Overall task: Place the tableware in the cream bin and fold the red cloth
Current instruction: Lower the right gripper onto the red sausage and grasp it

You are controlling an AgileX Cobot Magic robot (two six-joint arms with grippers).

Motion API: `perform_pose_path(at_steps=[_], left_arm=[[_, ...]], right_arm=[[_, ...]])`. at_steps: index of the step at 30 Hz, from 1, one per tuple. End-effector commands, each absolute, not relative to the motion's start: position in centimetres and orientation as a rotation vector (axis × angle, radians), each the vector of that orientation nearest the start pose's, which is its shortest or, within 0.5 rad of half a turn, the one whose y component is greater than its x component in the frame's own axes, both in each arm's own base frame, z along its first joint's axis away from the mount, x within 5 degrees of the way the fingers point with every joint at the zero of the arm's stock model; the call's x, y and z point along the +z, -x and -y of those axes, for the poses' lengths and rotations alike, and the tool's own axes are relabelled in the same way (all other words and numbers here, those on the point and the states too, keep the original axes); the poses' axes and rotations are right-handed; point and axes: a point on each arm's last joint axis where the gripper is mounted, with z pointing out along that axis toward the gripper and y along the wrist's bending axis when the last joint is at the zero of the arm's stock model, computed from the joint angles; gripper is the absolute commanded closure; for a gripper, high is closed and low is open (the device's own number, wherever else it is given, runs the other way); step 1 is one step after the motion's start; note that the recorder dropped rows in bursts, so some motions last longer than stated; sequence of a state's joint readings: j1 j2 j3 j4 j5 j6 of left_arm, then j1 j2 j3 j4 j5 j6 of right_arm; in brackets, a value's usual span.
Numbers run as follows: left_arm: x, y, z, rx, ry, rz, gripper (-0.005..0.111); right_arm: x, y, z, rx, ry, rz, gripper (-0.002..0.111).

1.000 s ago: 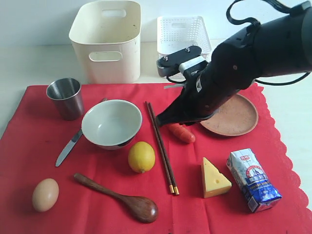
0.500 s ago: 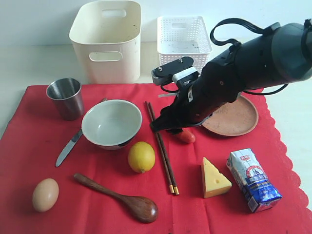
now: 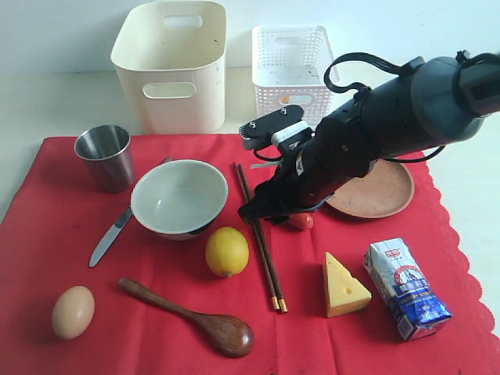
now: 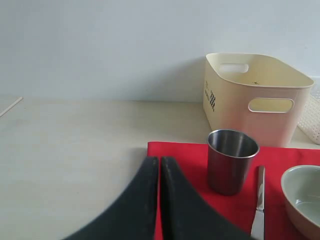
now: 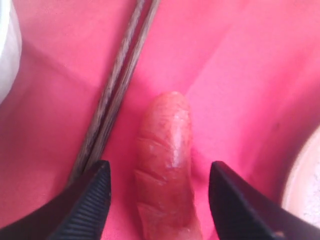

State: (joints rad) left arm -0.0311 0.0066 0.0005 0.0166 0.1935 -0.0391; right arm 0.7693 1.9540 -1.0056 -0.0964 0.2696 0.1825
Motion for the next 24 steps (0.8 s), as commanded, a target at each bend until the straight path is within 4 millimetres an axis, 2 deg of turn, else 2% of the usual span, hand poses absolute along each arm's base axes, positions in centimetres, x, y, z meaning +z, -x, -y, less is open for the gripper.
perform_pose_path(at_steps=[1,8,13,24], left_arm=[[19.56,-5.59,0.14,-0.041,0.002,-1.677,0.103],[19.56,-5.59,0.14,-0.041,0.002,-1.677,0.103],[19.56,-5.59,0.14,-0.041,0.002,-1.677,0.103],[19.56,-5.59,0.14,-0.041,0.002,-1.677,0.103]], right_arm=[[11.27,-25.97,-25.01,0.226,0.912,-2.555,0.052],[11.26,-25.97,-24.96,0.215,0.928,-2.551,0.052],[11.24,-25.95,-24.93,0.213,0.929,-2.555,0.059],[11.17,-25.84,-24.80,0.200,0.934,-2.572,0.094]])
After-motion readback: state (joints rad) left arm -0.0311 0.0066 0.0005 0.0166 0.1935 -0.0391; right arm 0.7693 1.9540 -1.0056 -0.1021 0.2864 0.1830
